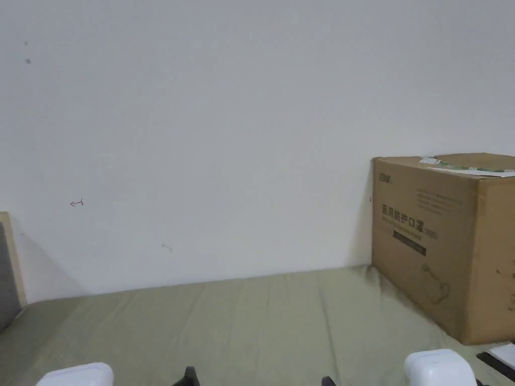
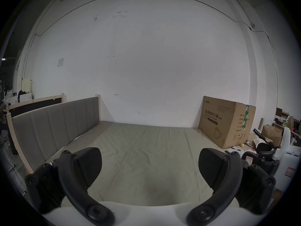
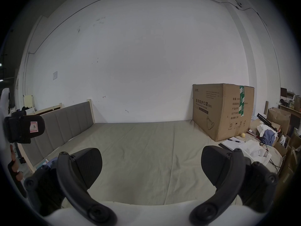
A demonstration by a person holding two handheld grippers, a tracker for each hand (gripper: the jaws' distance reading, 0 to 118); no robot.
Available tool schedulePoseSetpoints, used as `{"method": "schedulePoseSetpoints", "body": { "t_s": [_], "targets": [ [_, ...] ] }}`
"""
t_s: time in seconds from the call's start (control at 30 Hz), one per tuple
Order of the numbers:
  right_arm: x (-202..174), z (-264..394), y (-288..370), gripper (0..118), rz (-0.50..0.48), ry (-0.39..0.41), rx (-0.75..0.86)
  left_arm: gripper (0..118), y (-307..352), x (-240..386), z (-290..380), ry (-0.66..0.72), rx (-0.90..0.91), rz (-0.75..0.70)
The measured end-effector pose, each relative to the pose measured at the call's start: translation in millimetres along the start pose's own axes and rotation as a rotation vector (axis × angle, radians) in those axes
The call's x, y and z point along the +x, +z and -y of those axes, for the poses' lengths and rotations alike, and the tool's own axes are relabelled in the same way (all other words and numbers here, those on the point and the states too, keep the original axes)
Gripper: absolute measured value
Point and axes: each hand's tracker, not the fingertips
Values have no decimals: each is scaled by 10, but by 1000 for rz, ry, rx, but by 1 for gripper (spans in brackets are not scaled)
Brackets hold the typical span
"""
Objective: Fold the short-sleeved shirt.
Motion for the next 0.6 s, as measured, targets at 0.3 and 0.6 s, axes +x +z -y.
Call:
{"method": "schedulePoseSetpoints", "body": {
  "t_s": [0.3, 0.6],
  "targets": [
    [52, 114, -117, 118, -11, 2, -17, 117, -39, -47, 77, -16, -11, 0],
    [77, 157, -145, 118, -20, -5, -12, 117, -16, -91, 55, 11, 35, 19]
  ]
}}
